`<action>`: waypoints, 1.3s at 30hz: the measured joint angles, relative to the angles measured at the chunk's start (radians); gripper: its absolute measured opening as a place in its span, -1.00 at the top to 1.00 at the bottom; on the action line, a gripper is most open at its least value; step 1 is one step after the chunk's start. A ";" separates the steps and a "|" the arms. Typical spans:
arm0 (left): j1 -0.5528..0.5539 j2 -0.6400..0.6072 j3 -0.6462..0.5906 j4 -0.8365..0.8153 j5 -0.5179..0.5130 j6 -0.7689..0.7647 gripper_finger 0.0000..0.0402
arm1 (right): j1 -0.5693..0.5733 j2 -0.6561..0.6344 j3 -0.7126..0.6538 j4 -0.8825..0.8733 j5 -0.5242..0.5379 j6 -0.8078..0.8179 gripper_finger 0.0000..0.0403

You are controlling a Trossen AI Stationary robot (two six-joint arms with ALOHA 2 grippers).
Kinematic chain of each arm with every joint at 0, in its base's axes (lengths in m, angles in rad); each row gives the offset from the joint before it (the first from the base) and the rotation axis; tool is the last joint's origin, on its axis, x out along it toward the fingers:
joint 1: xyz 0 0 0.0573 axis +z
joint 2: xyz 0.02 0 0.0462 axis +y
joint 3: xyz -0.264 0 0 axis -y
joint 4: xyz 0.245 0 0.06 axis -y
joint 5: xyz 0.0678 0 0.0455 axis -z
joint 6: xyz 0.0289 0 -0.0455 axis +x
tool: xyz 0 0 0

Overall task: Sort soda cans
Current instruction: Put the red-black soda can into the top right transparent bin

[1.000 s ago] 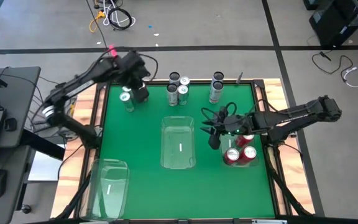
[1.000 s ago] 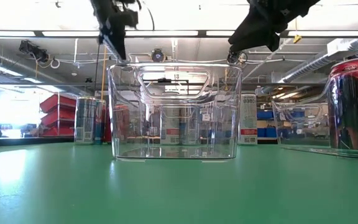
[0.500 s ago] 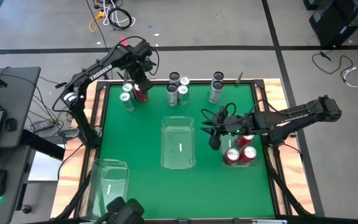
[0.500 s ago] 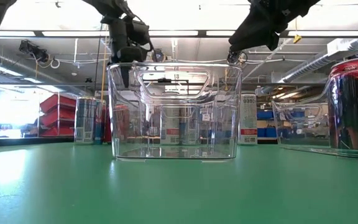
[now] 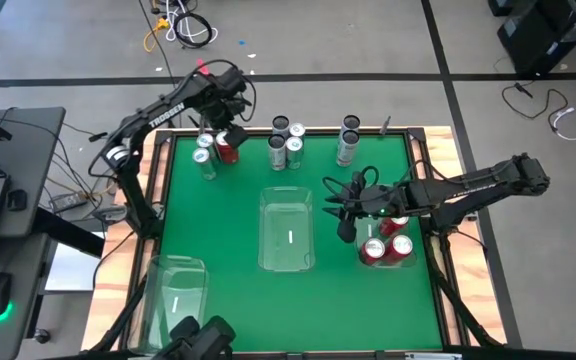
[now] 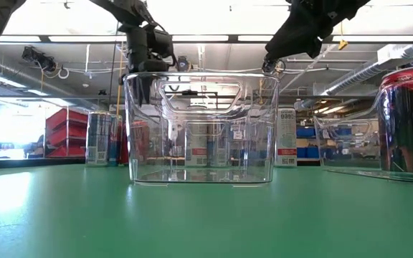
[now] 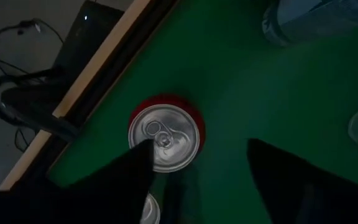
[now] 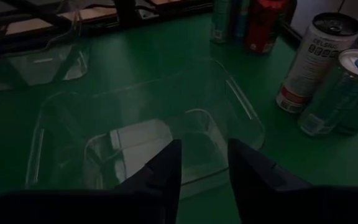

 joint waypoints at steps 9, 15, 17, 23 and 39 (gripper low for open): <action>0.035 0.065 0.000 0.002 -0.033 0.022 -0.67 | 0.001 0.000 0.000 -0.006 -0.023 0.002 0.35; 0.090 0.070 0.000 0.004 -0.035 0.026 -0.67 | 0.001 0.000 0.000 -0.024 -0.023 0.001 0.29; 0.107 0.070 0.000 0.004 0.014 0.025 -0.67 | 0.001 0.000 0.000 -0.027 -0.023 0.001 0.28; 0.118 0.084 0.000 0.002 0.051 0.008 -0.67 | 0.001 0.000 0.000 -0.027 -0.023 0.001 0.24; 0.117 0.108 -0.021 -0.011 0.080 -0.023 -0.67 | 0.001 0.000 0.000 -0.027 -0.026 0.001 0.20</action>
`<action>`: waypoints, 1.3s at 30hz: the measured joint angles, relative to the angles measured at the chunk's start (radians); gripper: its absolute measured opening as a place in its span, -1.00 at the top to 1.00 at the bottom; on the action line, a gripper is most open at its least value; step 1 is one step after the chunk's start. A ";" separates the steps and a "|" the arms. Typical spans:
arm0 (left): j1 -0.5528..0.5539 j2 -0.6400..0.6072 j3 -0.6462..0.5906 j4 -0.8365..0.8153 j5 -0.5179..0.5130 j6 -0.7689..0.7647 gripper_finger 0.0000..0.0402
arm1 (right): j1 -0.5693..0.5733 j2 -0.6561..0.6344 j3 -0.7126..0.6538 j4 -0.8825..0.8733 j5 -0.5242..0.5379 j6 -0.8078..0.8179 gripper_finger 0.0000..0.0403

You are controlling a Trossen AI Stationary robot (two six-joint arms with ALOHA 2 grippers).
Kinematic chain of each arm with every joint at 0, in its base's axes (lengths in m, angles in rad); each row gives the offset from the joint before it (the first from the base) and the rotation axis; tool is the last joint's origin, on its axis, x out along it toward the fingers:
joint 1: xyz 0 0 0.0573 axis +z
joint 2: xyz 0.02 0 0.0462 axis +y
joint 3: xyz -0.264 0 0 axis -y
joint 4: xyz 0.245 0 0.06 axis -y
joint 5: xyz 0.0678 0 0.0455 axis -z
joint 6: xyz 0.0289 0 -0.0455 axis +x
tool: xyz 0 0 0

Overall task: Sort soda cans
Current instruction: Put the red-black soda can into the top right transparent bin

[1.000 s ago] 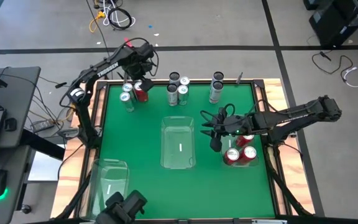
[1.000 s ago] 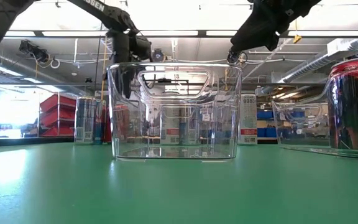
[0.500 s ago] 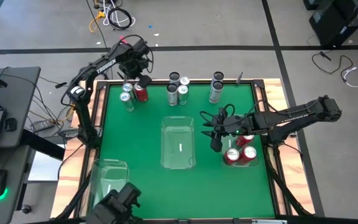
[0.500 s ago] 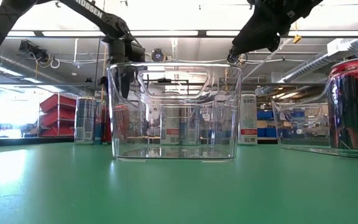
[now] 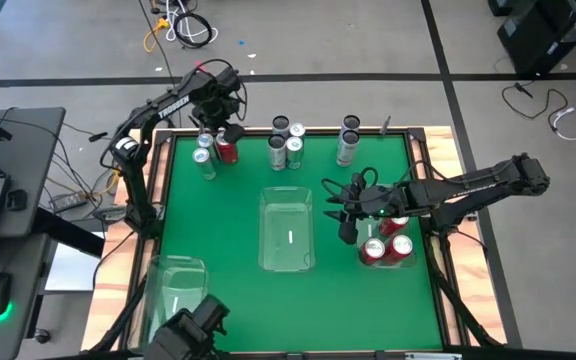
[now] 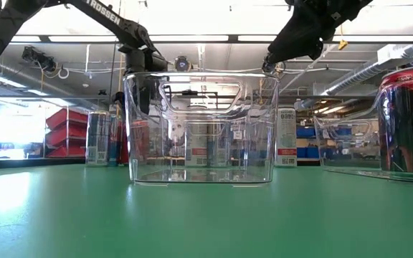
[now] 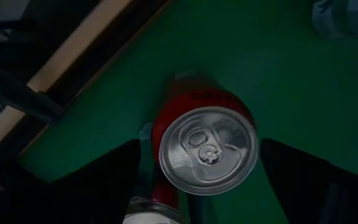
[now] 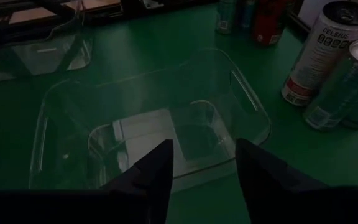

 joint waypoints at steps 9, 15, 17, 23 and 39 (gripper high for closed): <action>-0.014 0.000 -0.059 0.028 -0.027 0.001 -0.67 | 0.000 0.000 0.000 0.000 0.000 0.000 0.18; -0.026 -0.003 -0.078 0.072 -0.043 0.024 -0.67 | 0.000 0.000 0.000 0.000 0.000 0.000 0.17; -0.032 -0.003 -0.078 0.087 -0.047 0.030 -0.67 | 0.000 0.000 0.000 0.000 0.000 0.000 0.17; -0.054 -0.003 -0.078 0.132 -0.075 0.056 -0.65 | 0.000 0.000 0.000 0.000 0.000 0.000 0.15; -0.065 -0.018 -0.062 0.111 -0.086 0.083 -0.30 | 0.000 0.000 0.000 0.000 0.000 0.000 0.14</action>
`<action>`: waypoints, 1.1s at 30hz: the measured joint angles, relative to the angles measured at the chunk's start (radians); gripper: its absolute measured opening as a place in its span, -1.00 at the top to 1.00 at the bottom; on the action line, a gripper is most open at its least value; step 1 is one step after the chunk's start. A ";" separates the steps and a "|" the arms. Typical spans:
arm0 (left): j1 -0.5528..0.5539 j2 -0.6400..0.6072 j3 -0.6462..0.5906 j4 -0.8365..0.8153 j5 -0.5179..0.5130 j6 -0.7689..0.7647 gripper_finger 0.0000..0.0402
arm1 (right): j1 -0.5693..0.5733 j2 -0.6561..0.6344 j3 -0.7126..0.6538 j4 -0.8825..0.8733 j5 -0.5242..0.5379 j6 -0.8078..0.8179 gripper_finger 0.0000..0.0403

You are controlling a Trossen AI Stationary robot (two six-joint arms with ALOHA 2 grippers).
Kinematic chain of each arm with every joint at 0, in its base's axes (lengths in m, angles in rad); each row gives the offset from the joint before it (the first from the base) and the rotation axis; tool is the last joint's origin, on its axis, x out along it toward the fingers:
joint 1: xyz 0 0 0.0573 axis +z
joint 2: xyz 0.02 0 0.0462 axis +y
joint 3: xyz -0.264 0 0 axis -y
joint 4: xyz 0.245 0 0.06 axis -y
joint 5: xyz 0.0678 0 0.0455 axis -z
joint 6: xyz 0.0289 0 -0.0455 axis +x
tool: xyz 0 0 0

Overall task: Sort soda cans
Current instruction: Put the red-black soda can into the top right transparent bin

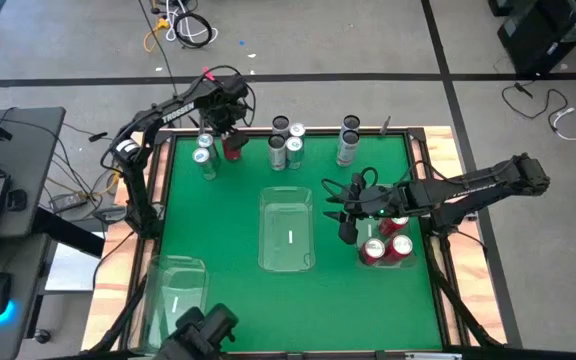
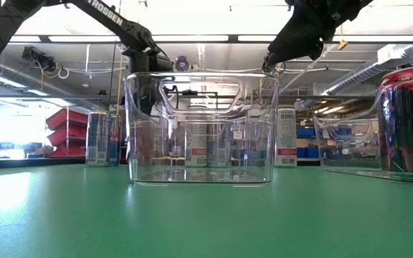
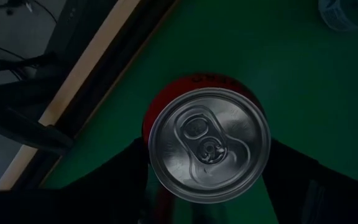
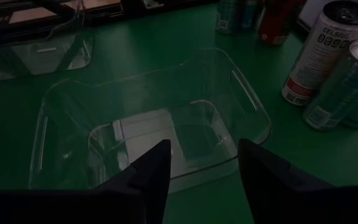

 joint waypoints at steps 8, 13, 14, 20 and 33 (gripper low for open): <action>-0.012 -0.042 0.131 -0.060 0.005 -0.002 -0.30 | 0.000 0.000 0.000 0.000 0.000 0.000 0.14; -0.038 -0.070 0.249 -0.101 0.008 -0.004 -0.30 | 0.000 -0.005 0.000 -0.003 0.000 0.000 0.14; -0.046 -0.075 0.269 -0.111 0.009 -0.006 -0.30 | 0.000 -0.011 0.000 -0.004 0.000 0.000 0.14; -0.125 -0.106 0.383 -0.141 0.006 -0.012 -0.30 | 0.000 -0.107 0.000 -0.051 0.006 0.012 0.15; -0.413 -0.095 0.453 -0.015 0.081 -0.060 -0.30 | -0.033 -0.365 0.000 -0.480 0.134 0.209 0.29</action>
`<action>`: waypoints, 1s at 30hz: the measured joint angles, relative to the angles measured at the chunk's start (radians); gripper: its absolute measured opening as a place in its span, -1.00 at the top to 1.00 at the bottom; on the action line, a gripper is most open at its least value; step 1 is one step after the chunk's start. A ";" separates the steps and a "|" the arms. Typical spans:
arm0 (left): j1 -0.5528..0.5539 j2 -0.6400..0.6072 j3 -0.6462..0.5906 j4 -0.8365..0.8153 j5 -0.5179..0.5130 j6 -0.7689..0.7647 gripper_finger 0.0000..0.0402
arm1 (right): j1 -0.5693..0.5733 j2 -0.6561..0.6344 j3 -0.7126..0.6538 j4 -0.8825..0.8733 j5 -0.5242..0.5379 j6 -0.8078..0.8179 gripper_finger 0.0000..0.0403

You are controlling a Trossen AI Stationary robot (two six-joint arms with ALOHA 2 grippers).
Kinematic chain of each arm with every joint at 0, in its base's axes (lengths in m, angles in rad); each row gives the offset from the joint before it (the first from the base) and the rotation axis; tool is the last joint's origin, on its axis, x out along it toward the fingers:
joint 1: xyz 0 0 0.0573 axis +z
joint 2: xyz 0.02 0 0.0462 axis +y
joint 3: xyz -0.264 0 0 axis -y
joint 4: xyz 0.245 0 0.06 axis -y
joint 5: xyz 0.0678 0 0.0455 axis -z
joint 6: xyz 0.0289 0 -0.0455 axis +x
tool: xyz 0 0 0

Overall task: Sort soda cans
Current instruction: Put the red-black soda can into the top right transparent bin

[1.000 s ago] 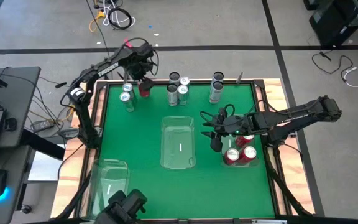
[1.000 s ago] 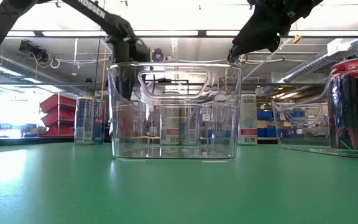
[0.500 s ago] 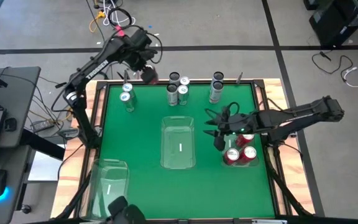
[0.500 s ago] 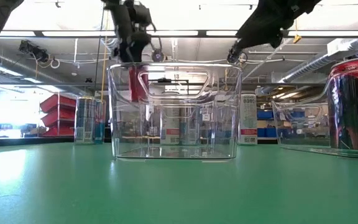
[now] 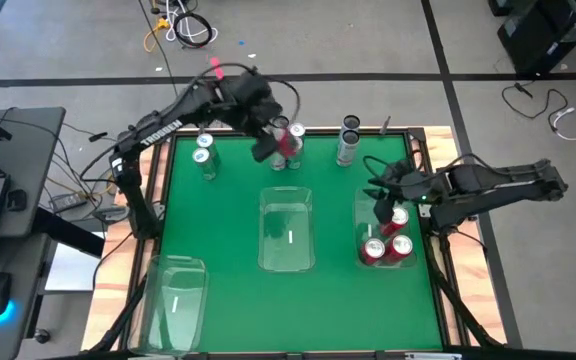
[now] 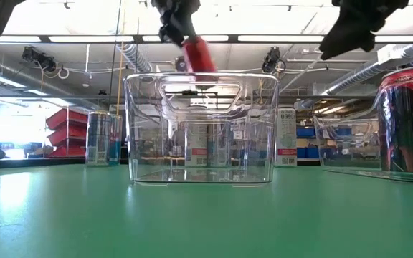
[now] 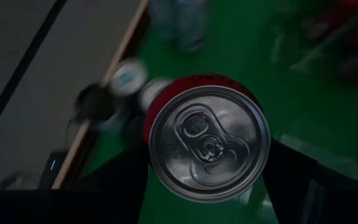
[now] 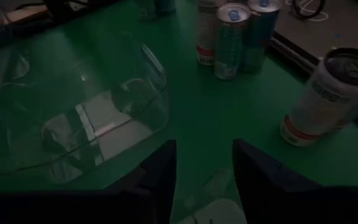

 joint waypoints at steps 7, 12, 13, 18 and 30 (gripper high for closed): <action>-0.121 0.040 0.000 0.151 0.130 -0.023 -0.30 | -0.016 -0.054 0.000 -0.052 0.003 0.020 0.30; -0.170 0.087 0.000 0.241 0.166 -0.026 -0.30 | -0.057 -0.072 0.000 -0.182 0.006 0.084 0.30; -0.181 0.101 0.000 0.256 0.170 -0.024 -0.30 | -0.066 -0.072 0.000 -0.214 0.006 0.099 0.30; -0.215 0.160 0.000 0.331 0.194 -0.019 -0.30 | -0.103 -0.072 0.000 -0.332 0.006 0.168 0.30; -0.273 0.297 0.098 0.395 0.212 0.032 -0.30 | -0.151 -0.071 0.000 -0.644 -0.012 0.427 0.30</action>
